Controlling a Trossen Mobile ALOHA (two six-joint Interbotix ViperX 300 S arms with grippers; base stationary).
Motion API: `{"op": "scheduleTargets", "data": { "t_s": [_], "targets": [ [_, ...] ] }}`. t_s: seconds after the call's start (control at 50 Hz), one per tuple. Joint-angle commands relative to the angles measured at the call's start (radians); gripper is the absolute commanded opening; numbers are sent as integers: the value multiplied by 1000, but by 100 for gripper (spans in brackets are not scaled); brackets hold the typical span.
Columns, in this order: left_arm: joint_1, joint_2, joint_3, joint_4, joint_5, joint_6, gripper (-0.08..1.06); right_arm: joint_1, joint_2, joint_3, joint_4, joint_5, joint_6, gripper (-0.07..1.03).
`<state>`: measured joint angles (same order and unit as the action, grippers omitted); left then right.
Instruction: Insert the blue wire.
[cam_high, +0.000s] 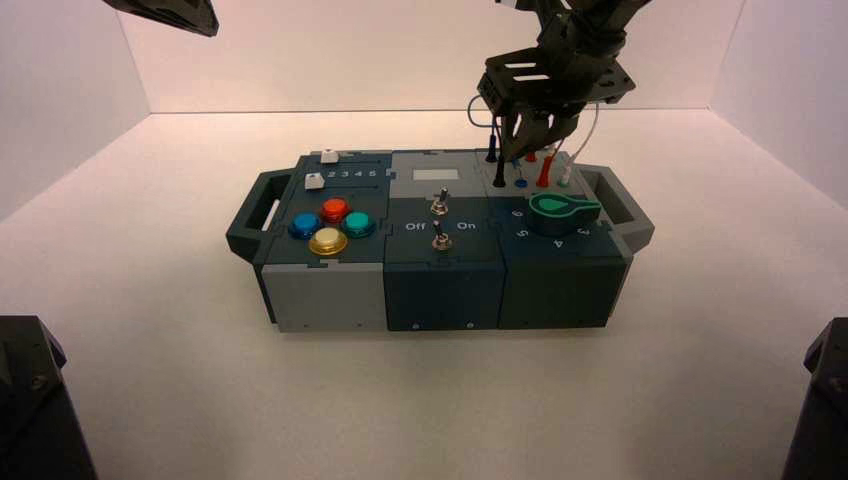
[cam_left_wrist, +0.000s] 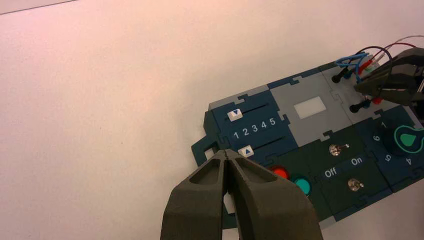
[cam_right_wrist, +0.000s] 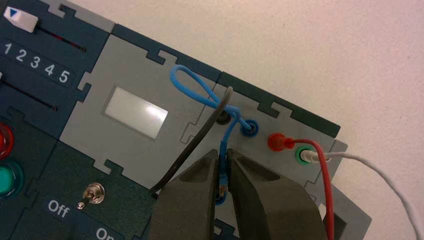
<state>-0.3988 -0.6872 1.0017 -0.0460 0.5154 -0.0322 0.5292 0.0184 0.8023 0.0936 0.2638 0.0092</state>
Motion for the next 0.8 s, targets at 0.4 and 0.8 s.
{"op": "scheduleTargets", "data": {
  "t_s": [0.4,0.8],
  "targets": [
    [0,-5,-26,3,-14,2,-3,-3,-9,-8,23,-2,3,-2],
    [0,-6,-25,3,-12,2,-3,-2,-40,5,34,-3,3,-2]
  ]
}}
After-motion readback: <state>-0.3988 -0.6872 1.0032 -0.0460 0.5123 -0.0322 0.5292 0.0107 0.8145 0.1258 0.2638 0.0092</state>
